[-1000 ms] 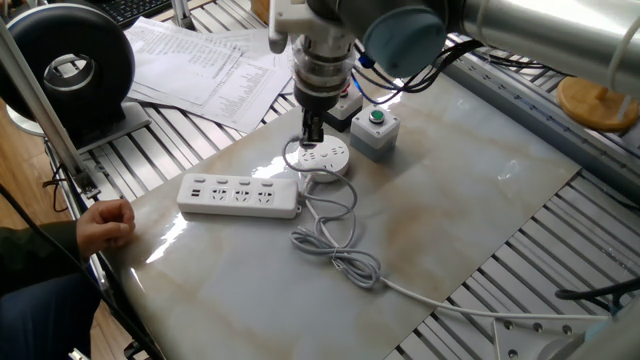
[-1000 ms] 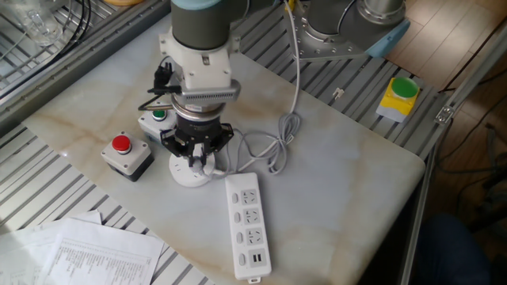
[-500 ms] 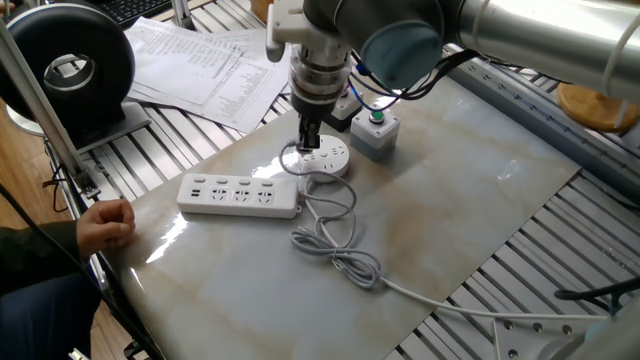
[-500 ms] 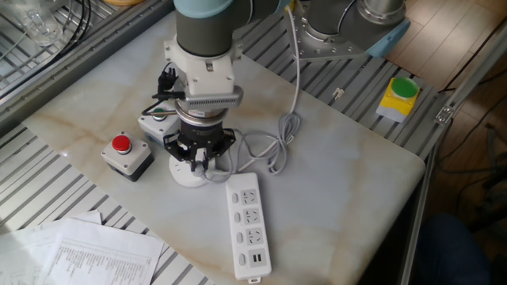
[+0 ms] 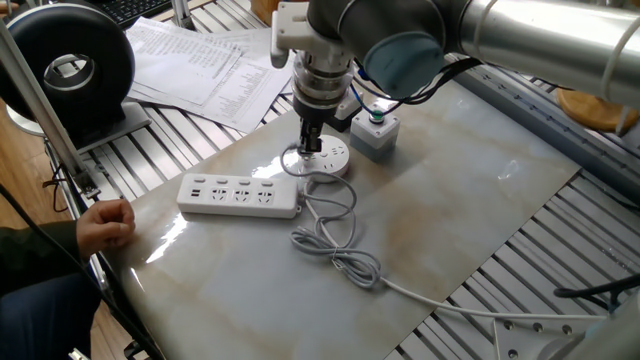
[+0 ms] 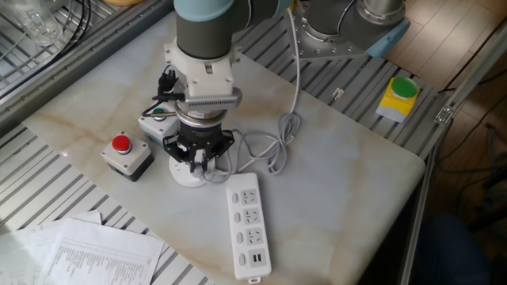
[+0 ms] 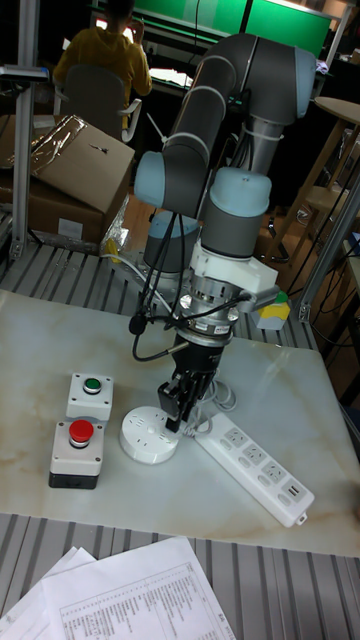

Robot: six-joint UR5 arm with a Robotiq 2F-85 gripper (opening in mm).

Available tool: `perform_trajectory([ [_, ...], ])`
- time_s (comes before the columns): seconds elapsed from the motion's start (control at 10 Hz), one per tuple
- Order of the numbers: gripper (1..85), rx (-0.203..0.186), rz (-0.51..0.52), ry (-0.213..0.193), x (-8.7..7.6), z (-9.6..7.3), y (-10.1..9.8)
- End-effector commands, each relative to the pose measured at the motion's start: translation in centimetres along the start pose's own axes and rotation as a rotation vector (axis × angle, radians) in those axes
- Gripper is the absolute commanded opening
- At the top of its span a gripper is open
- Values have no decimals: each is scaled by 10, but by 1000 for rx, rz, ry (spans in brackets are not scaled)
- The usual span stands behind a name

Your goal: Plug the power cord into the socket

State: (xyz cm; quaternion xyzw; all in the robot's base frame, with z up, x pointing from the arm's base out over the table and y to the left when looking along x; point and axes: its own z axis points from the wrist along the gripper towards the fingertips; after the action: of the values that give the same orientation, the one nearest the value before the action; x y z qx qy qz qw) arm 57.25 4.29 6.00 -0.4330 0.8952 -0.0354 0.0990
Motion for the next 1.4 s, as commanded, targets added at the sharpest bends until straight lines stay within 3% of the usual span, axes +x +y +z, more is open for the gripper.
perform_trajectory([
  [0.0,10,-6,3,-13,5,0,-2],
  [0.4,10,-6,-1,-10,6,-2,-4],
  [1.3,10,-23,-7,-19,6,11,0],
])
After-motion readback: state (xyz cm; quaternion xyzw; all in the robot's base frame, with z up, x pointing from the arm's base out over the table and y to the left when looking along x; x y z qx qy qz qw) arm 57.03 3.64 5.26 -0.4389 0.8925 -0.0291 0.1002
